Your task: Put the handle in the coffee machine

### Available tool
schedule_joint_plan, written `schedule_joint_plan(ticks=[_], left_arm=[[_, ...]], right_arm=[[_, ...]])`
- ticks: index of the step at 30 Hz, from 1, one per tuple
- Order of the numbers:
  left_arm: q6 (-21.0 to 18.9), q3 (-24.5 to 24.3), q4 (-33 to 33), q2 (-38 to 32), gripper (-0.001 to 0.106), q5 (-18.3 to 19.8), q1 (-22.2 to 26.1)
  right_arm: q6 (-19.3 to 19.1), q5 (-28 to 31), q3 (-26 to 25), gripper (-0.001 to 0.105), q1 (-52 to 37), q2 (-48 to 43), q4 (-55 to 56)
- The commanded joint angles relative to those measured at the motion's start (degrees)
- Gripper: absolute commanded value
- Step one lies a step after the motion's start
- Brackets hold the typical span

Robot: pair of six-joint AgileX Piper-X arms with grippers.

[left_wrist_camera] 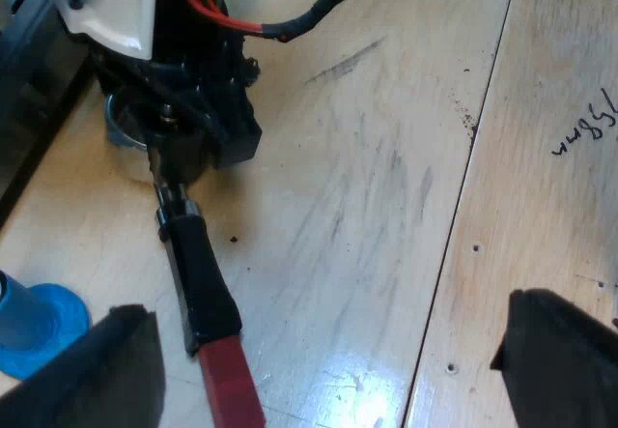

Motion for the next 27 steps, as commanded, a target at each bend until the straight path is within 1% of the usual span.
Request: schedule_joint_plan(ticks=[1, 2, 5, 10, 13, 19, 24, 27], left_arm=[[-0.66, -0.02, -0.68, -0.01, 0.073, 0.41, -0.31], [-0.66, -0.02, -0.68, -0.01, 0.073, 0.41, -0.31], [-0.66, -0.02, -0.68, -0.01, 0.073, 0.41, -0.31], [-0.54, -0.02, -0.68, -0.01, 0.073, 0.41, -0.31], [-0.55, -0.02, -0.68, -0.01, 0.073, 0.41, -0.31], [-0.55, -0.02, -1.62, -0.01, 0.073, 0.41, -0.31], [-0.42, -0.02, -3.91, -0.01, 0.073, 0.41, -0.31], [0.71, -0.02, -4.56, -0.01, 0.073, 0.41, -0.31]], right_arm=[[0.95, -1.05, 0.34, 0.033, -0.06, 0.32, 2.96], [1.01, -1.02, 0.34, 0.029, -0.06, 0.32, 3.25], [1.74, -1.02, 0.34, 0.022, -0.06, 0.32, 3.35], [5.73, -3.50, 0.22, 0.000, -0.06, 0.10, 3.76], [8.06, -3.62, 0.22, 0.000, -0.06, -0.54, 4.32], [11.02, -3.62, 0.12, 0.000, -0.06, -2.75, 6.29], [11.72, -3.62, -0.99, 0.000, -0.06, -5.01, 9.50], [11.99, -3.62, -2.00, 0.000, -0.06, -6.40, 12.29]])
